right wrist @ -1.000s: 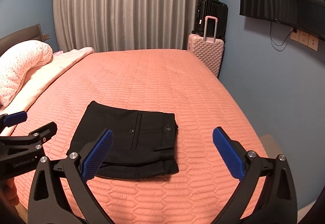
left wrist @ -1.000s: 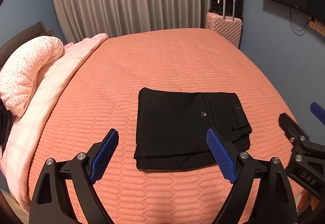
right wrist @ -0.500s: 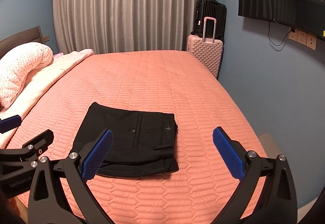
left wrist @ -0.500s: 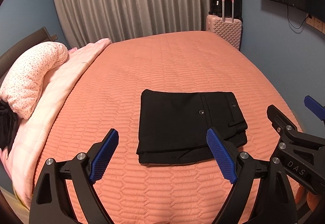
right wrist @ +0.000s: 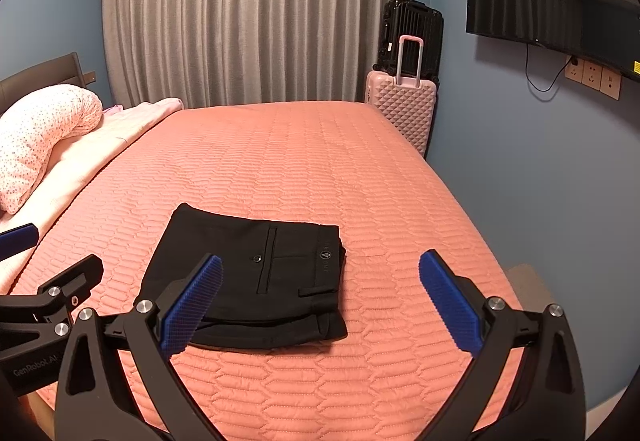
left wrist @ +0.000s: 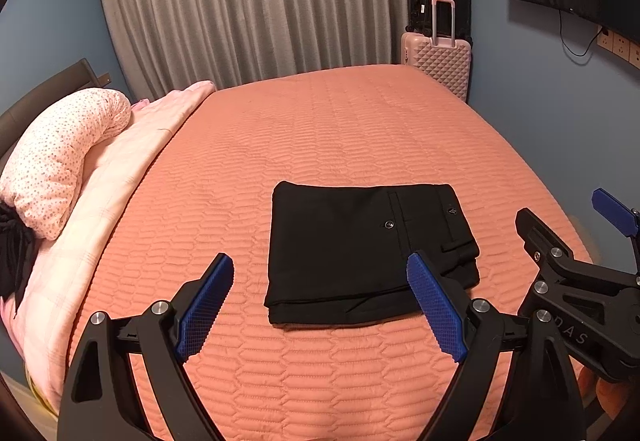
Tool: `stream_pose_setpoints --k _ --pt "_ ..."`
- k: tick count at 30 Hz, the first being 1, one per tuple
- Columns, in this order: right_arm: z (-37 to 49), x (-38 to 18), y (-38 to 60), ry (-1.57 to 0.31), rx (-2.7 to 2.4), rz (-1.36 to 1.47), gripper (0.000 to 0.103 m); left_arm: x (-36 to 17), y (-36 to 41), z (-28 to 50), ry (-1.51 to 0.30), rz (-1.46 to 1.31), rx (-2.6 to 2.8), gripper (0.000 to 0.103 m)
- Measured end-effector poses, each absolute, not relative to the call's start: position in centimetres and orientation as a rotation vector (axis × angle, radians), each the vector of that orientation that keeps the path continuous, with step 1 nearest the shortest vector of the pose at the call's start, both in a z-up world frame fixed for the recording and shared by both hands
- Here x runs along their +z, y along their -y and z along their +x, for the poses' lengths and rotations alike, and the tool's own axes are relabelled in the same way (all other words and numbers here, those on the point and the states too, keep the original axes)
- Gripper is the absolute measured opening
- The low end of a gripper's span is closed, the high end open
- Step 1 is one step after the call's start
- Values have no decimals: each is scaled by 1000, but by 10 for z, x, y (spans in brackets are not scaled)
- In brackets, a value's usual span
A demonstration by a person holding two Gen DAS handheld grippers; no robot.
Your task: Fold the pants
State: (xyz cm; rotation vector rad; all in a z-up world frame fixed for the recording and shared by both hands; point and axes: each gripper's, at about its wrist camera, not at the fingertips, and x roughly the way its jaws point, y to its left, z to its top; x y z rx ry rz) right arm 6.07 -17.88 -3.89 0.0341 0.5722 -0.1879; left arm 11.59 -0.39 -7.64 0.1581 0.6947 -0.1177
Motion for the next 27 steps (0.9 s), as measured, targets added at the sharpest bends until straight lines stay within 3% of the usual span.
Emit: stream_pose_setpoints --k 27 --pt "55 -32 178 -559 -205 29 97 -70 2 114 -689 147 -112 86"
